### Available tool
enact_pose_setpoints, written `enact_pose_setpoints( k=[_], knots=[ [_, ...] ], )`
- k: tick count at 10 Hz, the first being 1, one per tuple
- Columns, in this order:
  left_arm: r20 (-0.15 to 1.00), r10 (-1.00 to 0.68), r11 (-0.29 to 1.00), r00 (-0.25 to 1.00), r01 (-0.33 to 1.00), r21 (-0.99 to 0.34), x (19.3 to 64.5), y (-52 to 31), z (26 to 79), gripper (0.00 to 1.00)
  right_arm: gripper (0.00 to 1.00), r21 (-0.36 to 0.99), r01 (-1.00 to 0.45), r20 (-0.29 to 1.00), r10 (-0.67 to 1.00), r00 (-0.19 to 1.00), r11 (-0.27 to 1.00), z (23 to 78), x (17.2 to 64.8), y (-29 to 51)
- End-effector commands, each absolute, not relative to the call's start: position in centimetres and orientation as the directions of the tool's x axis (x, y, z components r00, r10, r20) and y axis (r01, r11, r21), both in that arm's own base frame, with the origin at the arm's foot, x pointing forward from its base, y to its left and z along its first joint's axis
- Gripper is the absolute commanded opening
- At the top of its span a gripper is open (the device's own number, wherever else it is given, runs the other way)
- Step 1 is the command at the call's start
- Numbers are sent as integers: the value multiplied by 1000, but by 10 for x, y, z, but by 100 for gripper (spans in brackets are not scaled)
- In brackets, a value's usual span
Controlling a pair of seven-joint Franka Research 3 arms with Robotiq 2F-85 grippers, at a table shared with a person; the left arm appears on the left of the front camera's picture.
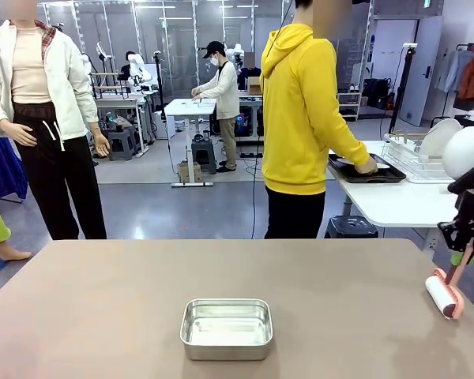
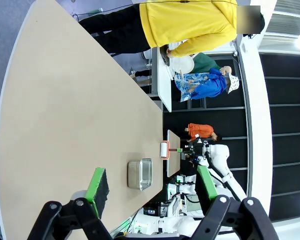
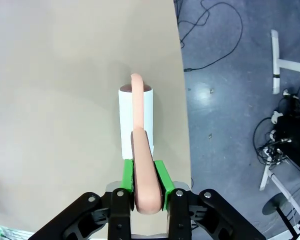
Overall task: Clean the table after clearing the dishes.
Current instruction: When the right (or left) Handle tray is removed, use the right hand (or left hand) to clean the right (or left) side of the table with the Lint Roller.
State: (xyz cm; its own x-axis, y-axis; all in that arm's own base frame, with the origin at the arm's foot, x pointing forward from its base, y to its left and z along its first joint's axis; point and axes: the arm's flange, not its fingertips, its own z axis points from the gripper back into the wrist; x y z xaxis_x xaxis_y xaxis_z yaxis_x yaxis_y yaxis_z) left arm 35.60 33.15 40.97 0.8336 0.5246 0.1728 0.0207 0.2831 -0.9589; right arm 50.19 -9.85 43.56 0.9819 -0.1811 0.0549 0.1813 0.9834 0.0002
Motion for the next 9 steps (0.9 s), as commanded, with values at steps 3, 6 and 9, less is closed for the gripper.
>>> enact_pose_setpoints(
  k=[3, 6, 9],
  knots=[
    [177, 534, 265, 827, 35, -964, 355, 332, 412, 89, 22, 3, 136, 149, -135, 980, 991, 470, 452, -72],
    [177, 534, 265, 827, 35, -964, 355, 332, 412, 89, 22, -17, 76, 206, -70, 976, 997, 482, 425, -49],
    [177, 534, 265, 827, 35, -964, 355, 332, 412, 89, 22, -7, 96, 173, -94, 980, 995, 490, 433, -56]
  ],
)
